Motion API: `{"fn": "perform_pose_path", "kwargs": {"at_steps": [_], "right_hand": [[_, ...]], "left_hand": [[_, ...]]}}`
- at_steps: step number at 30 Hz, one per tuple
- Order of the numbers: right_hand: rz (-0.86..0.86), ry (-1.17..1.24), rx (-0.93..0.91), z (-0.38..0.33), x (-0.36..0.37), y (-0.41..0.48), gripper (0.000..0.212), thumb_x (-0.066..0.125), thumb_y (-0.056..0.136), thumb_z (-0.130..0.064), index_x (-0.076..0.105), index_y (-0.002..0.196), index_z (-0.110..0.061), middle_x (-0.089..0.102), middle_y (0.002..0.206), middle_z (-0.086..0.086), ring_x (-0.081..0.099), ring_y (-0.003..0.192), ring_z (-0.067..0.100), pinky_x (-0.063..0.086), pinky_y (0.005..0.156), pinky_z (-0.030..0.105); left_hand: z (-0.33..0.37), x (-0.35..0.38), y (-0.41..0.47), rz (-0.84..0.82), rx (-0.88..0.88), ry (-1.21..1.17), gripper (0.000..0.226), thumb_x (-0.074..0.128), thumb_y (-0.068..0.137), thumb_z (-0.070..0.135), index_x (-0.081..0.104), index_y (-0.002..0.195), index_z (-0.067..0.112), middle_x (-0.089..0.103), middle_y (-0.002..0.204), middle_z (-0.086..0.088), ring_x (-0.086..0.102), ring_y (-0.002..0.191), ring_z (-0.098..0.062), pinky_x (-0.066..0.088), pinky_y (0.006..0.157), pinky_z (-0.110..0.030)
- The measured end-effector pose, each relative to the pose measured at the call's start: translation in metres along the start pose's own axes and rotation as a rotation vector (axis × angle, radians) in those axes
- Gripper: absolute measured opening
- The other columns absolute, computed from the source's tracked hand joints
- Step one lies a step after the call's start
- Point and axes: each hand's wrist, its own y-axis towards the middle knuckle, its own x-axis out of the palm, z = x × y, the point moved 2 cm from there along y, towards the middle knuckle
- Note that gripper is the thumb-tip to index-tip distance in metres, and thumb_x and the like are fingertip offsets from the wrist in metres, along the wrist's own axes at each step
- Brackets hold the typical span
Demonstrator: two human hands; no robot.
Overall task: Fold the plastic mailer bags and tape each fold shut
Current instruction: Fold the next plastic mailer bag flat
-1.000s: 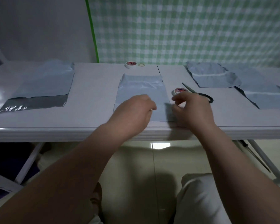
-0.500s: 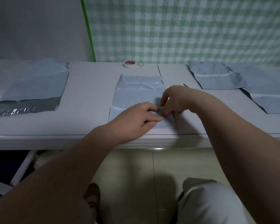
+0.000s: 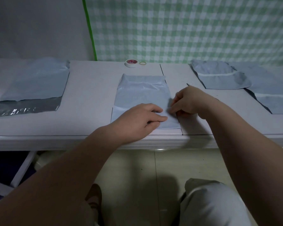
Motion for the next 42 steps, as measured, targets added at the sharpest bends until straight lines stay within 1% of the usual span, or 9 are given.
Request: {"fn": "perform_pose_path", "kwargs": {"at_steps": [3,6,15,21,26,31,35,39,42], "right_hand": [[0.001,0.025,0.014,0.0,0.001,0.0,0.02,0.079,0.063,-0.01,0.069,0.076,0.0,0.06,0.065,0.012,0.055,0.064,0.024,0.055,0.078,0.046],[-0.021,0.014,0.012,-0.005,0.003,-0.003,0.024,0.075,0.062,-0.006,0.067,0.081,0.008,0.055,0.063,0.014,0.051,0.061,0.023,0.047,0.064,0.035],[-0.033,0.0,-0.044,-0.019,0.0,-0.003,0.016,0.076,0.064,-0.003,0.063,0.068,-0.009,0.052,0.06,0.009,0.047,0.057,0.021,0.042,0.059,0.028],[0.01,-0.013,0.004,-0.008,0.0,0.002,0.018,0.078,0.061,-0.007,0.07,0.077,-0.003,0.06,0.061,0.01,0.054,0.061,0.024,0.055,0.075,0.043],[0.058,-0.139,0.002,-0.014,0.001,-0.004,0.025,0.071,0.067,-0.013,0.074,0.09,-0.003,0.058,0.065,0.009,0.049,0.06,0.022,0.041,0.054,0.026],[0.007,-0.039,0.012,-0.012,-0.002,-0.002,0.027,0.075,0.064,-0.015,0.07,0.083,0.004,0.062,0.065,0.013,0.055,0.062,0.023,0.055,0.073,0.041],[0.016,0.142,0.004,-0.007,-0.007,-0.007,0.009,0.07,0.074,-0.005,0.068,0.081,0.001,0.063,0.067,0.012,0.058,0.058,0.022,0.052,0.06,0.027],[0.024,0.086,-0.013,0.004,-0.003,-0.011,0.013,0.078,0.07,-0.013,0.069,0.078,-0.009,0.066,0.072,0.008,0.06,0.065,0.021,0.053,0.073,0.033],[0.058,0.011,-0.074,0.007,0.003,-0.018,0.019,0.082,0.068,-0.019,0.069,0.082,-0.02,0.067,0.082,0.001,0.059,0.073,0.013,0.049,0.074,0.025]], "left_hand": [[-0.001,0.0,0.0,-0.003,0.003,0.021,0.032,0.048,0.097,0.022,0.06,0.127,0.028,0.049,0.138,0.008,0.041,0.125,-0.009,0.024,0.093,-0.012],[-0.001,0.0,0.0,-0.002,0.01,0.029,0.033,0.049,0.097,0.022,0.06,0.127,0.028,0.05,0.138,0.008,0.041,0.126,-0.01,0.025,0.094,-0.013],[0.001,0.0,0.001,0.002,0.013,0.03,0.033,0.049,0.097,0.021,0.06,0.127,0.027,0.051,0.137,0.008,0.043,0.124,-0.01,0.025,0.092,-0.013],[0.0,0.0,0.001,-0.008,0.006,0.041,0.033,0.047,0.098,0.023,0.058,0.128,0.029,0.048,0.14,0.009,0.039,0.128,-0.009,0.023,0.095,-0.012],[-0.001,0.0,0.002,-0.012,0.006,0.051,0.034,0.047,0.097,0.022,0.059,0.128,0.028,0.048,0.14,0.007,0.039,0.129,-0.011,0.022,0.095,-0.012],[0.001,0.0,0.001,-0.012,0.004,0.048,0.034,0.047,0.097,0.023,0.058,0.129,0.029,0.048,0.14,0.008,0.039,0.128,-0.01,0.024,0.096,-0.014],[0.002,-0.004,0.004,-0.01,-0.012,0.016,0.032,0.051,0.095,0.022,0.062,0.125,0.028,0.051,0.137,0.007,0.042,0.125,-0.01,0.023,0.094,-0.011],[0.009,-0.013,0.021,-0.024,-0.044,0.021,0.024,0.062,0.088,0.017,0.072,0.109,0.022,0.06,0.123,0.003,0.052,0.114,-0.011,0.031,0.092,-0.013],[0.013,-0.017,0.038,0.005,-0.107,0.019,0.018,0.062,0.084,0.013,0.074,0.095,0.021,0.063,0.109,0.003,0.058,0.103,-0.013,0.041,0.088,-0.022]]}}
